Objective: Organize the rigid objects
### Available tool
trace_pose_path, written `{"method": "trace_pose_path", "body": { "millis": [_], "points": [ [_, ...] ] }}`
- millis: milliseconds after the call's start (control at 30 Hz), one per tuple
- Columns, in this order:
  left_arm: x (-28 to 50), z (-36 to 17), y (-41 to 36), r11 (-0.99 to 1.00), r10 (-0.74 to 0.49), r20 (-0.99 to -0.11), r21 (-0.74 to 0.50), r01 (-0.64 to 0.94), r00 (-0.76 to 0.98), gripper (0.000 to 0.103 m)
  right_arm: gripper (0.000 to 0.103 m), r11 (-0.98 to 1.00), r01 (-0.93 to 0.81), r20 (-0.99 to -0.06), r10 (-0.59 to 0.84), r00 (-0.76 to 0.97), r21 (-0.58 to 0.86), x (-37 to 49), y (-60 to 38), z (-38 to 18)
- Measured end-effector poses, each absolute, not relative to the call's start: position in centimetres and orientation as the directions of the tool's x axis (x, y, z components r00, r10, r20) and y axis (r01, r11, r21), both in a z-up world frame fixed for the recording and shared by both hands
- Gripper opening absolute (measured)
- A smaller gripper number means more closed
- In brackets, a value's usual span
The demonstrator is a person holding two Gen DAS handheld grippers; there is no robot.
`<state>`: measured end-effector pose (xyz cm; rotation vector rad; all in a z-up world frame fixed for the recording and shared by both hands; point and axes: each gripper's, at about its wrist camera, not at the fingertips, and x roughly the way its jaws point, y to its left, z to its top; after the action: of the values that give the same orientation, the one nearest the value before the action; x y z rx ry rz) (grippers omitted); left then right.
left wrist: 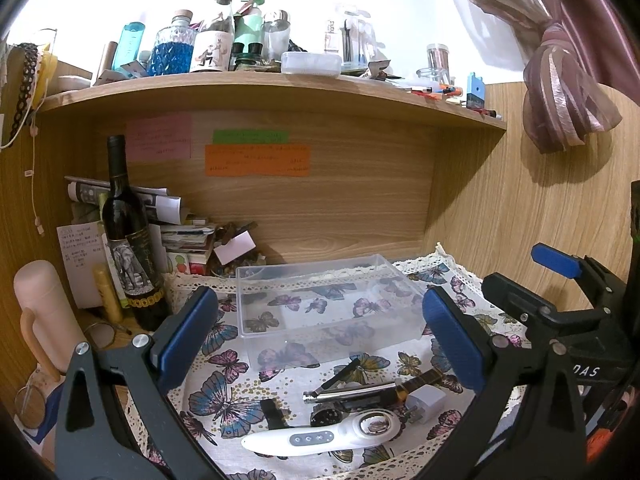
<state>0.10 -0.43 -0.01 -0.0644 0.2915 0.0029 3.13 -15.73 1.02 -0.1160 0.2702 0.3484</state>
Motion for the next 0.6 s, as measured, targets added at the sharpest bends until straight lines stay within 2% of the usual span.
{"method": "trace_pose_path", "body": {
  "millis": [600],
  "points": [
    [0.06,-0.06,-0.49,0.998,-0.006,-0.289,-0.067,-0.014,0.957,0.103,0.103,0.934,-0.352,-0.281,0.321,0.904,-0.067,2.89,-15.70,1.14]
  ]
}}
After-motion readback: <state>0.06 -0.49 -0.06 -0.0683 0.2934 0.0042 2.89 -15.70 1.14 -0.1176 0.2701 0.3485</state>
